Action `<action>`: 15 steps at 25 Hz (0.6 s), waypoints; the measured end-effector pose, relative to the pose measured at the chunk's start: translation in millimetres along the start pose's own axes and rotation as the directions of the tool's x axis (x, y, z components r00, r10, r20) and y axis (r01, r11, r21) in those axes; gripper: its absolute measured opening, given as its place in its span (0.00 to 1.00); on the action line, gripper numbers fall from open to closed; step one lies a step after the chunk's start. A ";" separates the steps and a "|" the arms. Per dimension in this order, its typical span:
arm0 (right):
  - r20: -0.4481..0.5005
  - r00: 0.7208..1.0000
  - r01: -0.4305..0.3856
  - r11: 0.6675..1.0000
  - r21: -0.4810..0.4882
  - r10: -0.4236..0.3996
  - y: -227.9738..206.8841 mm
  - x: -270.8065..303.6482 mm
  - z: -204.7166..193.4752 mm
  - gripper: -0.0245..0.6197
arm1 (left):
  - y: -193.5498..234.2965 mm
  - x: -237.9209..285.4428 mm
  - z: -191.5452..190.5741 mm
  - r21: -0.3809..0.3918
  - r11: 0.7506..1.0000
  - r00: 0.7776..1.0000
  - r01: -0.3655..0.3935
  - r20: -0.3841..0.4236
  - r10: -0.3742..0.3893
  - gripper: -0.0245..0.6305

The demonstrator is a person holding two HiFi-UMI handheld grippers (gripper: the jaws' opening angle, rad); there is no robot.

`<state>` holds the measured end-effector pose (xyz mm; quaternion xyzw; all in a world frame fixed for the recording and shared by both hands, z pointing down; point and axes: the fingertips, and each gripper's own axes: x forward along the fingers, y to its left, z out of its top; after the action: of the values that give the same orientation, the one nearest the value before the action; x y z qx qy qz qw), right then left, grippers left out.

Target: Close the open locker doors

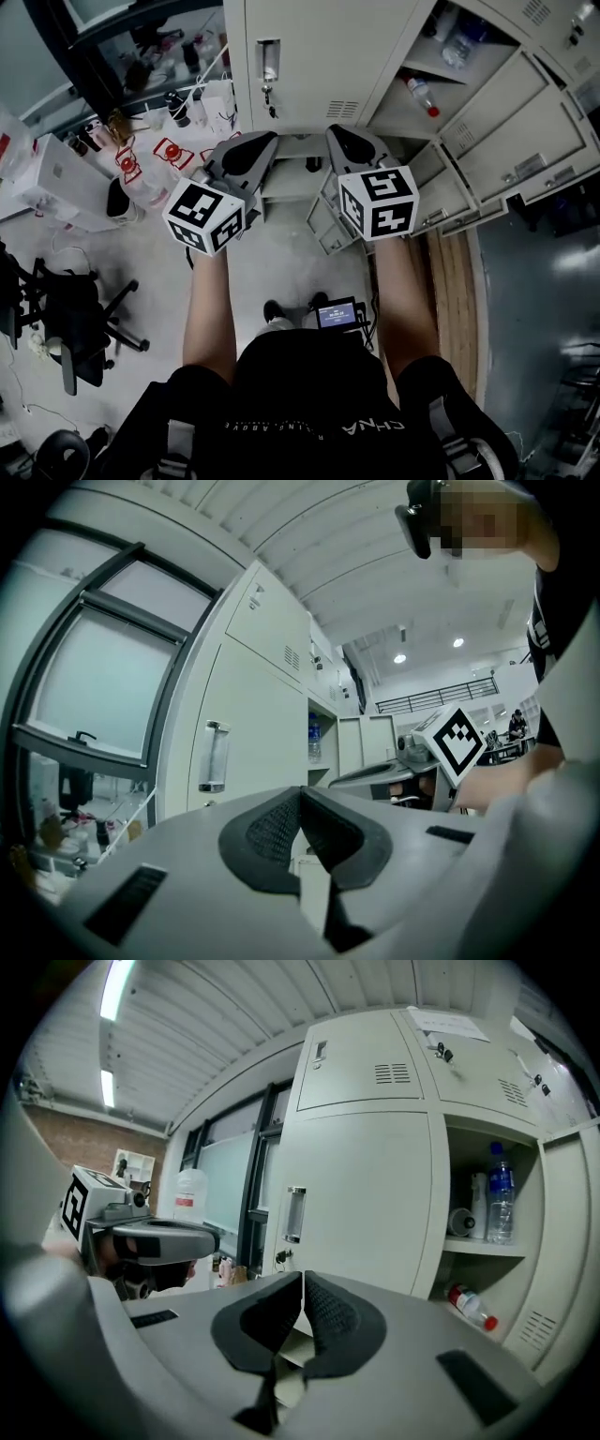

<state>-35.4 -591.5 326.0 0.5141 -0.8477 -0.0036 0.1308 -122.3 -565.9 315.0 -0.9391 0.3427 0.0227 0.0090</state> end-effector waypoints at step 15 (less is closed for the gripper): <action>0.076 0.997 -0.028 0.999 0.039 0.025 -32.9 -159.5 -43.8 0.09 | -169.4 2.6 -17.3 0.022 1.000 0.998 -0.012 -0.054 0.013 0.07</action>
<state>72.8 -462.2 328.8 0.5050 -0.8586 -0.0044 0.0885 -10.6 -438.5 332.4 -0.9371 0.3490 -0.0066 0.0096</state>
